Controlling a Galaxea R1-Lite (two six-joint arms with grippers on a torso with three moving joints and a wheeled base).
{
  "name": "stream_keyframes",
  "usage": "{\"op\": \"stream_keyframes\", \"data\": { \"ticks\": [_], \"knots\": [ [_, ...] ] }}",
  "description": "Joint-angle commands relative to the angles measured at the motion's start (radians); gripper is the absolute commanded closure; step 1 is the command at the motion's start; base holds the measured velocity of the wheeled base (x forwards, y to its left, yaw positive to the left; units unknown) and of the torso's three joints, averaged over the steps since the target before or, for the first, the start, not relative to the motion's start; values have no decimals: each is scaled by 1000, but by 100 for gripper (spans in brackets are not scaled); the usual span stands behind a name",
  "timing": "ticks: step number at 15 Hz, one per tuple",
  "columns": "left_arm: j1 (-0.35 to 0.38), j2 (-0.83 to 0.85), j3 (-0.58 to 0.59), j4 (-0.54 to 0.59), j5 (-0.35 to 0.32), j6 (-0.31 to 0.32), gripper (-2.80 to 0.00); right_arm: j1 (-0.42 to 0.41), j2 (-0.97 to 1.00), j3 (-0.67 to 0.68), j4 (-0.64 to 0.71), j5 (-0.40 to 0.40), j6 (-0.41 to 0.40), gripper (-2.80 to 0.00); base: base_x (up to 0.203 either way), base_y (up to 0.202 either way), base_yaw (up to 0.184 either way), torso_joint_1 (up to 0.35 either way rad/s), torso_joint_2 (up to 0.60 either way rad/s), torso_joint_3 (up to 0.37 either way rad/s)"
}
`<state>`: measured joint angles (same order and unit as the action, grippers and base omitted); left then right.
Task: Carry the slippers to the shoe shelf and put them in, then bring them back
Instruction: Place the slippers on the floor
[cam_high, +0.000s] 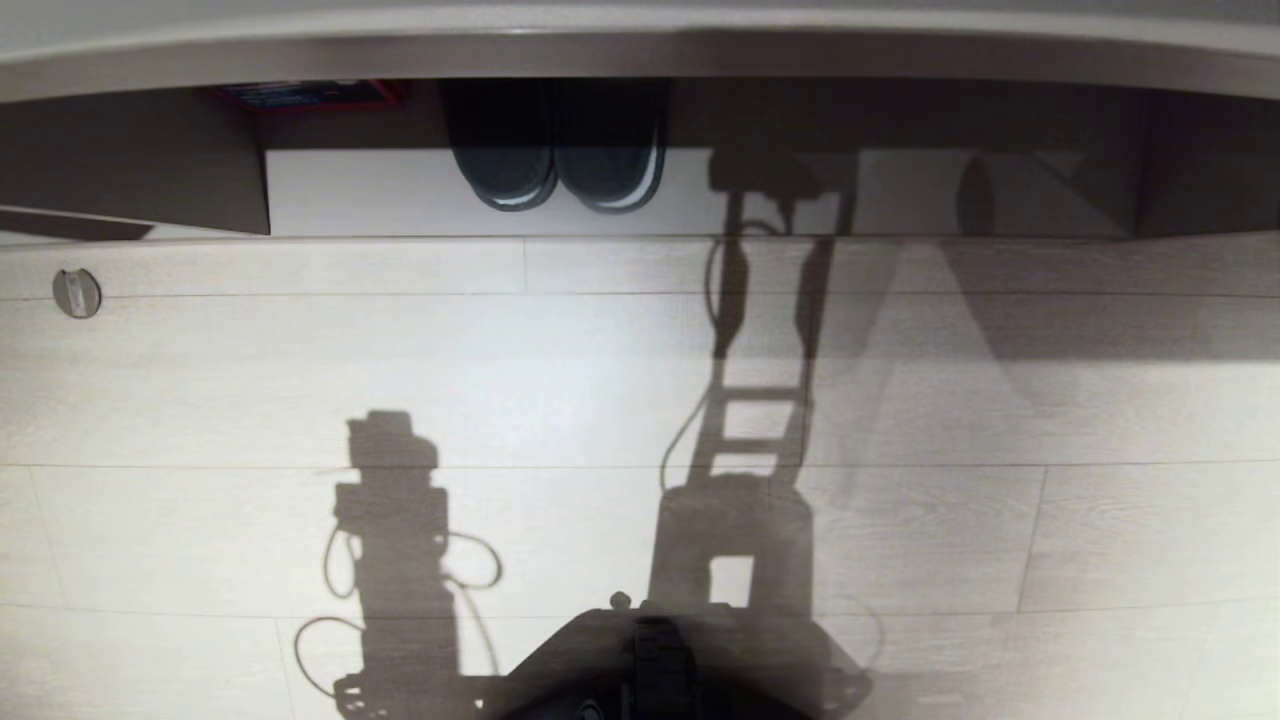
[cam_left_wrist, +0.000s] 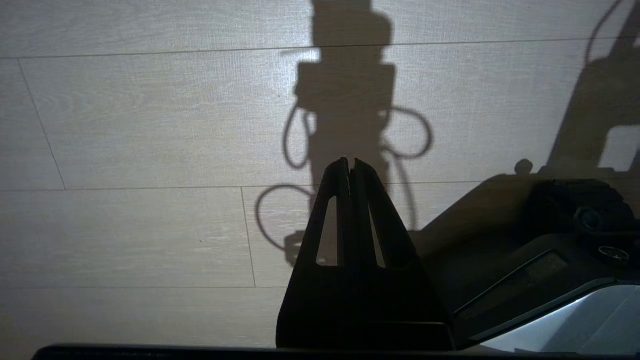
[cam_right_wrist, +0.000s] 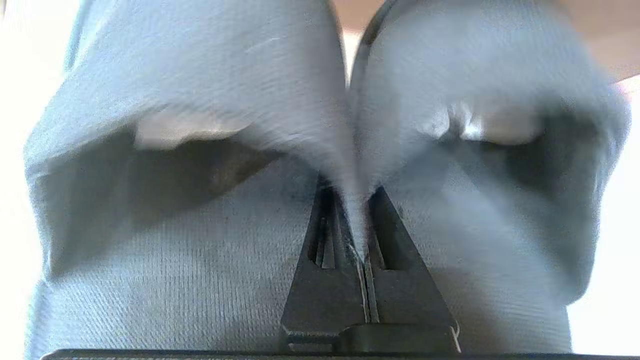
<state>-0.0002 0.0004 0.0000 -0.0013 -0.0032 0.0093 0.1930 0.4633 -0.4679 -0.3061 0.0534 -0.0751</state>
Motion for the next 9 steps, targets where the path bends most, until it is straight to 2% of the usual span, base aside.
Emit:
{"op": "stream_keyframes", "data": {
  "ticks": [1, 6, 9],
  "knots": [
    [0, 0, 0, 0, 0, 0, 0, -39, -77, 4, 9, 11, 0, 0, 0, 0, 0, 0, 0, 0],
    [0, 0, 0, 0, 2, -3, 0, -154, -244, 46, 119, 54, 1, 0, 0, 0, 0, 0, 0, 0],
    [0, 0, 0, 0, 2, -3, 0, -177, -328, 179, 125, 85, 0, 0, 0, 0, 0, 0, 0, 0]
  ]
}}
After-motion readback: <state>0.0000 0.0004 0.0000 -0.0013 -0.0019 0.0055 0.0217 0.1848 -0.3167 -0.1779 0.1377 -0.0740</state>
